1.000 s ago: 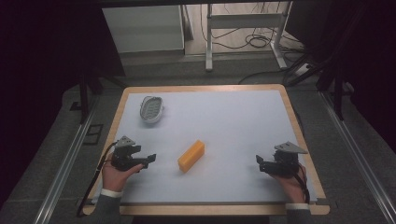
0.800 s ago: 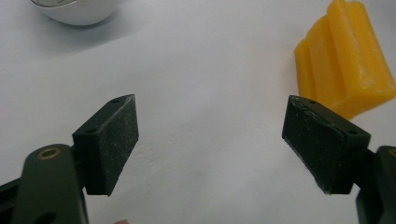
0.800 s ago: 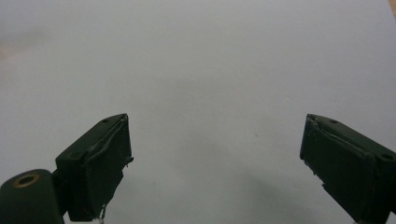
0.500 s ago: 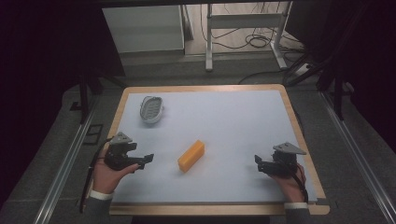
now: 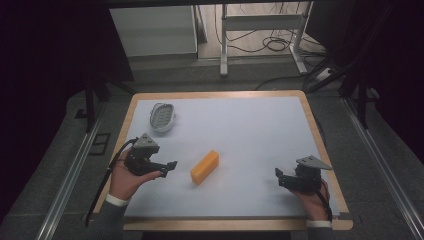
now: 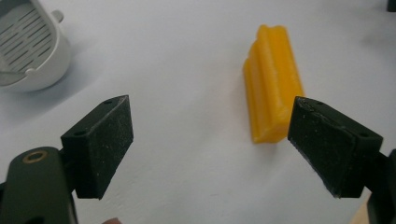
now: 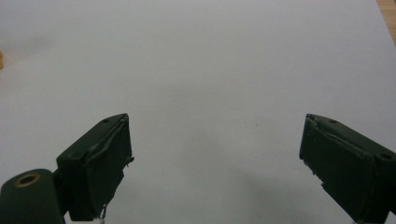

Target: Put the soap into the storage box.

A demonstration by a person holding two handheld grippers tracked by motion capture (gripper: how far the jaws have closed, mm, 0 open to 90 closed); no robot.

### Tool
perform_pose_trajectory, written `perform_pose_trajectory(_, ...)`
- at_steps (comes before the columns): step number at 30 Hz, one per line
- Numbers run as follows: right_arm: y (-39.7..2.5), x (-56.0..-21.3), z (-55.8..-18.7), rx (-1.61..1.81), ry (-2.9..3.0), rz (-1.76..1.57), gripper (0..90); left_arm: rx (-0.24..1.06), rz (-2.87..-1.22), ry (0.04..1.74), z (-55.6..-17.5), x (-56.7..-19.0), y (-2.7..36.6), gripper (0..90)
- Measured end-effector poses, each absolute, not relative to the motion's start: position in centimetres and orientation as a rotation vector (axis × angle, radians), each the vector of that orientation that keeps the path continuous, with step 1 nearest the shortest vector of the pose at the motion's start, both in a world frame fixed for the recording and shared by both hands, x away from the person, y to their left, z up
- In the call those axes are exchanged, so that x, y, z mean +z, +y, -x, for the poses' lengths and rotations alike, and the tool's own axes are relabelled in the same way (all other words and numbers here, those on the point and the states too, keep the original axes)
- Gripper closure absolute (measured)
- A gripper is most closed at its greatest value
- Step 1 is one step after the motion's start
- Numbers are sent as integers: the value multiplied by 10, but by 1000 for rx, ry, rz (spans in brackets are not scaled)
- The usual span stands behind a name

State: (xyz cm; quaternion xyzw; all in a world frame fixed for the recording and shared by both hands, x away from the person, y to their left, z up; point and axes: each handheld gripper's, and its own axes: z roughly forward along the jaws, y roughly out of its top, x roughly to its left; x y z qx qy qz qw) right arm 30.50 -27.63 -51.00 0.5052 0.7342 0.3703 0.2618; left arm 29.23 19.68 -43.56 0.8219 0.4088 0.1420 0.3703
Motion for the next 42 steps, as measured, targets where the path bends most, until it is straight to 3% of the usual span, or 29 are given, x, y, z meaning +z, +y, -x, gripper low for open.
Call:
perform_pose_trajectory(17,-278,-511,-307,984,1973,-1365,93,285,-2229,986,-307,-446,134,138)
perform_pose_trajectory(42,-277,-516,-309,943,1980,-1355,93,256,-2322,1030,-336,-471,95,165)
